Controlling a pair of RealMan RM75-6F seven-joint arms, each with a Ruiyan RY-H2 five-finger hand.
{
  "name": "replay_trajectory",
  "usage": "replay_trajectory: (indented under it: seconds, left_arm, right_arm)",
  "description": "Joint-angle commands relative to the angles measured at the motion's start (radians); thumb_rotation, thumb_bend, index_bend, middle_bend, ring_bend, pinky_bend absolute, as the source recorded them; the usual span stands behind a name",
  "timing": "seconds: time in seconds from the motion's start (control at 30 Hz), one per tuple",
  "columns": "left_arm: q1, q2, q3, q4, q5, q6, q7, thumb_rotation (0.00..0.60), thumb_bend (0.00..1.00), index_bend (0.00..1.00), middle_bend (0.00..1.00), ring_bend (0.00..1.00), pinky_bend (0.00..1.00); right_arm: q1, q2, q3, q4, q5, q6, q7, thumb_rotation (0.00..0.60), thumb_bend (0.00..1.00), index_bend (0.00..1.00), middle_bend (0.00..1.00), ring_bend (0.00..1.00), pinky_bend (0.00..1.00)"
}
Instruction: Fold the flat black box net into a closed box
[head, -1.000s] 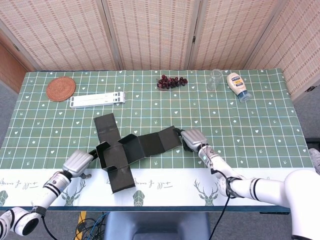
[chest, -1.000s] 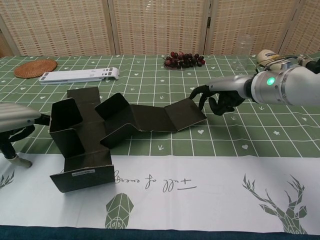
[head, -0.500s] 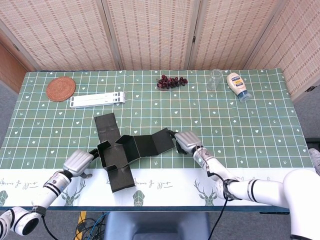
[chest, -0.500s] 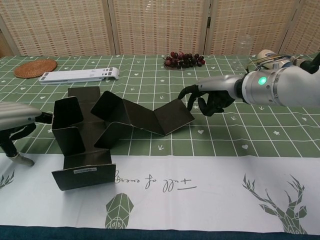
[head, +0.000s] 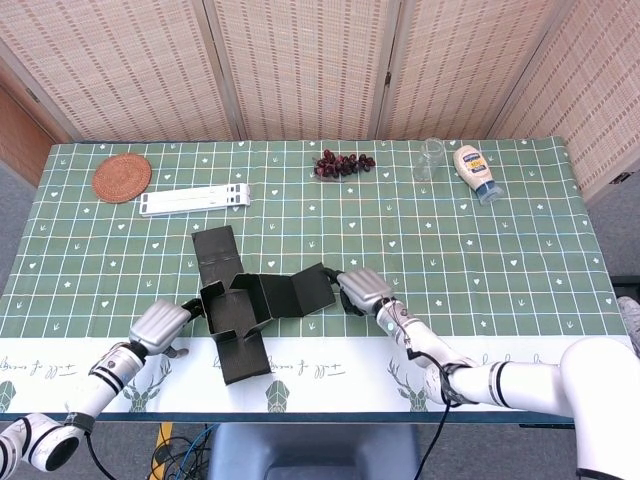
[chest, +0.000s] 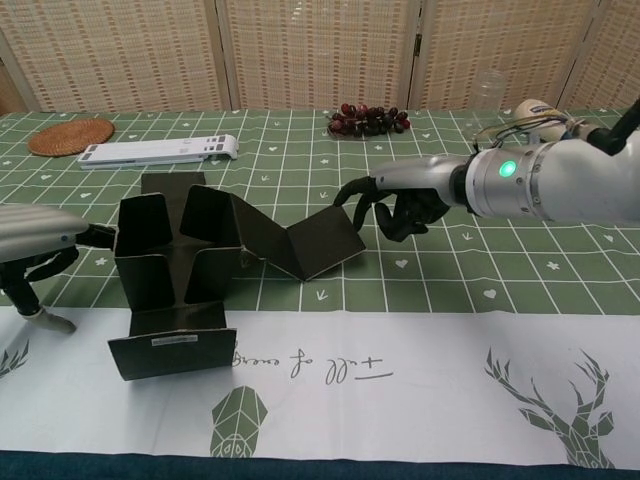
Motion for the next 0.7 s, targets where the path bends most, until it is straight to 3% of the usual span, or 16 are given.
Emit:
replay_trajectory:
  seconds: [0.03,0.43,0.53,0.7]
  left_arm:
    - [0.000,0.002,0.001,-0.003,0.003,0.002,-0.001,0.600,0.14,0.28,0.23,0.76,0.86]
    - [0.004,0.010,-0.001,-0.019,0.018,0.029,0.002,0.600,0.14,0.28,0.23,0.77,0.86]
    - [0.011,0.022,-0.004,-0.026,0.012,0.041,0.000,0.600,0.14,0.27,0.23,0.77,0.86]
    - [0.028,0.041,0.000,-0.041,0.020,0.070,-0.011,0.600,0.14,0.23,0.23,0.77,0.86]
  right_arm:
    - [-0.001,0.003,0.000,-0.010,-0.007,0.002,0.004,0.600,0.97,0.09,0.22,0.83,1.00]
    - [-0.023,0.040,-0.013,-0.038,-0.026,0.025,0.017,0.600,0.94,0.09,0.22,0.83,1.00]
    - [-0.034,0.065,-0.024,-0.043,-0.027,0.036,0.014,0.600,0.80,0.09,0.22,0.83,1.00]
    - [-0.054,0.103,-0.034,-0.051,-0.021,0.055,0.014,0.600,0.48,0.08,0.22,0.83,1.00]
